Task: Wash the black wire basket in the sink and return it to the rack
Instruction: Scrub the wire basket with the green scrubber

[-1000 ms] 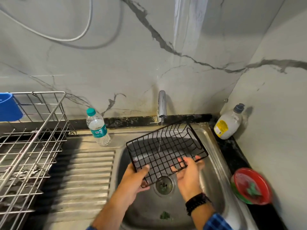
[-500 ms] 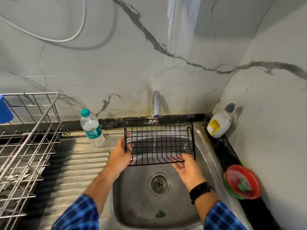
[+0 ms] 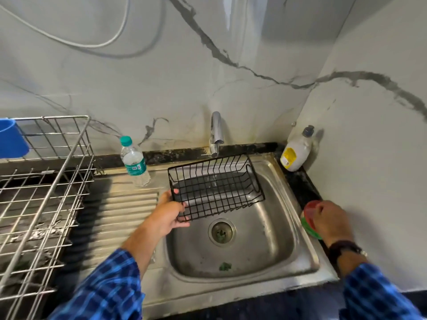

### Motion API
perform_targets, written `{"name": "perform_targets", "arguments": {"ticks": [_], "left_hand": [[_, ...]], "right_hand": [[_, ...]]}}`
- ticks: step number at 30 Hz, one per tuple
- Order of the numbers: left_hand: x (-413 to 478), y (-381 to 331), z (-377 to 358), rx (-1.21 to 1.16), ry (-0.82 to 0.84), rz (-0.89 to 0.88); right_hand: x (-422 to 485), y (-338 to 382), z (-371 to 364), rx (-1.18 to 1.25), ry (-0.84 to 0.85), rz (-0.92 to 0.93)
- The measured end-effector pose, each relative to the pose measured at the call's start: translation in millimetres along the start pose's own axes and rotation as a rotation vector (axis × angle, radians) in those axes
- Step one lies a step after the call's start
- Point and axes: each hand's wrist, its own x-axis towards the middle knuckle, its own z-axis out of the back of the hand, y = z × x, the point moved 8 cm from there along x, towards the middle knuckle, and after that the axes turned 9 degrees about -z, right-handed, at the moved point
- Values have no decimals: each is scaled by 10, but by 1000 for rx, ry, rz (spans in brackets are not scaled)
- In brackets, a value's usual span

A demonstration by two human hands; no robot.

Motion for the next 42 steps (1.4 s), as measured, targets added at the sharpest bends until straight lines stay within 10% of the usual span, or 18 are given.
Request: {"name": "perform_targets", "arguments": {"ticks": [13,22,28,42], "left_hand": [[-288,24,-104,137,56,-75],[-460,222,-396,-47,80,-33],[-572,197,-523,67,-71,-218],[-535,163,-384,26,-135,-342]], "right_hand": [[1126,-1042,-927,-296,156,105],[-705,1148,533,368,18,383],[-874,1974,-649,80,195,454],[-1279,2216,-783,20,374,635]]}}
